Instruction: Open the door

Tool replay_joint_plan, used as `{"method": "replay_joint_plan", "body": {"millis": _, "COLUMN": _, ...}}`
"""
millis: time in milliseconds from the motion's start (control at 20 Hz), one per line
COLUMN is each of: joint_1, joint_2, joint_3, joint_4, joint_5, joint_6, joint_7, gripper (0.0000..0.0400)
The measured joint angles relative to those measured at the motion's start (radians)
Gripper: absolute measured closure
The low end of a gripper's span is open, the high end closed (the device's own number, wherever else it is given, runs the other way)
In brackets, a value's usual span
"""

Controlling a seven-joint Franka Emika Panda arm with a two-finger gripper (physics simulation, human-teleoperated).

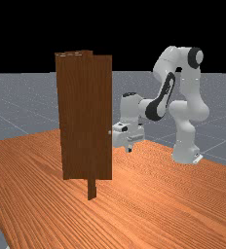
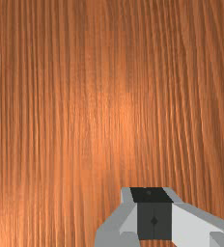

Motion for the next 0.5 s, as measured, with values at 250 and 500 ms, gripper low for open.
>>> {"method": "replay_joint_plan", "body": {"millis": 250, "joint_1": 0.004, "joint_2": -0.117, "joint_3": 0.034, "joint_4": -0.139, "joint_5": -0.113, "joint_6": 0.022, "joint_7": 0.312, "gripper": 0.04}}
{"method": "replay_joint_plan", "body": {"millis": 500, "joint_1": 0.188, "joint_2": -0.007, "joint_3": 0.217, "joint_4": 0.01, "joint_5": -0.125, "joint_6": -0.043, "joint_7": 1.018, "gripper": 0.04}}
